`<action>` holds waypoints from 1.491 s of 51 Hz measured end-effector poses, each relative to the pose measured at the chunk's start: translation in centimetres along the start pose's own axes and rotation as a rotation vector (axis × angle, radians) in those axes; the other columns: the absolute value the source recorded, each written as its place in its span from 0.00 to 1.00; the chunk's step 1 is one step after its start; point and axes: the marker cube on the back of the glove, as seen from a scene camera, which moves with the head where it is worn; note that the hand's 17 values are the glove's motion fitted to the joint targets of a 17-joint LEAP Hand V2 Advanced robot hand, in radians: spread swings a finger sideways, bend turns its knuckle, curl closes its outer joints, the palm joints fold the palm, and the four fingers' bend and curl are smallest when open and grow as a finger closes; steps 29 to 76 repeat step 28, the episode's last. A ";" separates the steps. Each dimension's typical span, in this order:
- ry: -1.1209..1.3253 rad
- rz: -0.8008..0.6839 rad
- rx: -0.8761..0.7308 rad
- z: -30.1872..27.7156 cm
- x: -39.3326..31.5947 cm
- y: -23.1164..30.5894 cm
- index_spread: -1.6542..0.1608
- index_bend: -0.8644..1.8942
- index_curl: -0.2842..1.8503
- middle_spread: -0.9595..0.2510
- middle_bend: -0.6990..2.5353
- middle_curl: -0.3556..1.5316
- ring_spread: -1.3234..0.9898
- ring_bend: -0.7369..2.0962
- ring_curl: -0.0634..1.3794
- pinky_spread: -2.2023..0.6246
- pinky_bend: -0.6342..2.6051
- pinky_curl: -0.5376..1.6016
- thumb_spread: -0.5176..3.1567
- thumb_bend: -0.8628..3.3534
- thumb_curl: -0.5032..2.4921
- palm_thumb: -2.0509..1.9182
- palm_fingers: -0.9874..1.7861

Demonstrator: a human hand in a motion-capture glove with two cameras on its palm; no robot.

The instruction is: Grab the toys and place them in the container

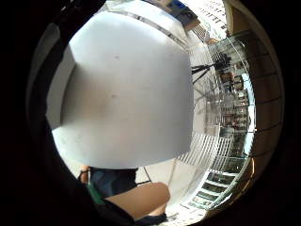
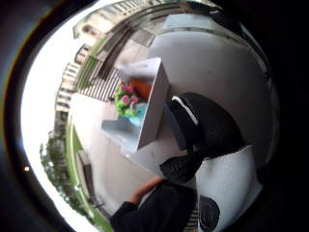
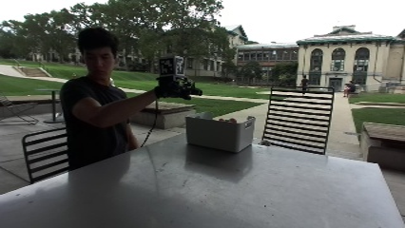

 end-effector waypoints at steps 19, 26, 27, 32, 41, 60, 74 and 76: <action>0.051 0.243 -0.047 4.1 9.3 2.1 0.79 0.38 0.32 0.71 0.28 0.45 0.46 0.36 0.26 0.74 0.39 0.37 0.54 0.20 0.27 0.53 0.36; 0.041 0.256 -0.043 4.7 9.7 3.0 0.79 0.38 0.32 0.71 0.28 0.44 0.46 0.35 0.26 0.74 0.38 0.38 0.54 0.20 0.27 0.53 0.36; 0.037 0.258 -0.046 4.8 9.3 3.2 0.79 0.38 0.32 0.71 0.28 0.44 0.46 0.35 0.26 0.74 0.38 0.38 0.54 0.20 0.27 0.53 0.36; 0.034 0.260 -0.048 4.8 9.0 3.4 0.79 0.38 0.32 0.71 0.28 0.44 0.46 0.35 0.26 0.74 0.38 0.38 0.54 0.20 0.27 0.53 0.36; 0.034 0.260 -0.048 4.8 9.0 3.4 0.79 0.38 0.32 0.71 0.28 0.44 0.46 0.35 0.26 0.74 0.38 0.38 0.54 0.20 0.27 0.53 0.36; 0.034 0.260 -0.048 4.8 9.0 3.4 0.79 0.38 0.32 0.71 0.28 0.44 0.46 0.35 0.26 0.74 0.38 0.38 0.54 0.20 0.27 0.53 0.36; 0.034 0.260 -0.048 4.8 9.0 3.4 0.79 0.38 0.32 0.71 0.28 0.44 0.46 0.35 0.26 0.74 0.38 0.38 0.54 0.20 0.27 0.53 0.36; 0.034 0.260 -0.048 4.8 9.0 3.4 0.79 0.38 0.32 0.71 0.28 0.44 0.46 0.35 0.26 0.74 0.38 0.38 0.54 0.20 0.27 0.53 0.36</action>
